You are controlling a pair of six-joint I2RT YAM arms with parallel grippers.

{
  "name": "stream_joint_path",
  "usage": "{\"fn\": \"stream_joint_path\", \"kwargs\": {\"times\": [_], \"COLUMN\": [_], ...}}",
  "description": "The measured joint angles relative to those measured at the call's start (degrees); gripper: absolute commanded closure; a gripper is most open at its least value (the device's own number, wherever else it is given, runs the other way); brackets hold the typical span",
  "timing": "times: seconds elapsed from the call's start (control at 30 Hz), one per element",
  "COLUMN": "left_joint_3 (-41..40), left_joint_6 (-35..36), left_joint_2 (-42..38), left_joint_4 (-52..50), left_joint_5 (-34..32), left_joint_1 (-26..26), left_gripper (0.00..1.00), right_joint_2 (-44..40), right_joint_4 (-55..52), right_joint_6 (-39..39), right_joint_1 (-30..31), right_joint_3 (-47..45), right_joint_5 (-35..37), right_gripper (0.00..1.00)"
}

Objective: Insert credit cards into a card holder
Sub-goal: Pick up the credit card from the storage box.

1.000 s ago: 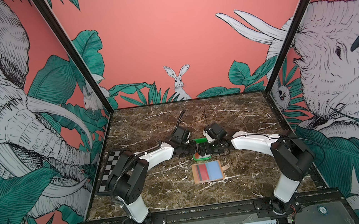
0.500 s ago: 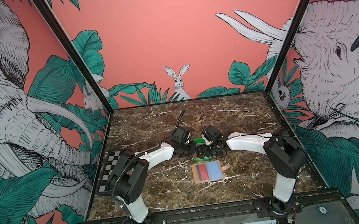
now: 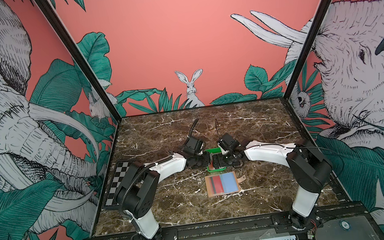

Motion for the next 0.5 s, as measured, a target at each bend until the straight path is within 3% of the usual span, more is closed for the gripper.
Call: {"fn": "stream_joint_path", "kwargs": {"times": [0.5], "left_joint_3": [0.0], "left_joint_6": [-0.92], "left_joint_2": [1.31], "left_joint_4": [1.66], "left_joint_5": [1.86], "left_joint_1": [0.0], "left_gripper": [0.89], "right_joint_2": [-0.42], "right_joint_4": [-0.35], "right_joint_6": [-0.15], "right_joint_1": [-0.22], "right_joint_3": [0.0], "right_joint_5": [0.11], "right_gripper": [0.11]}}
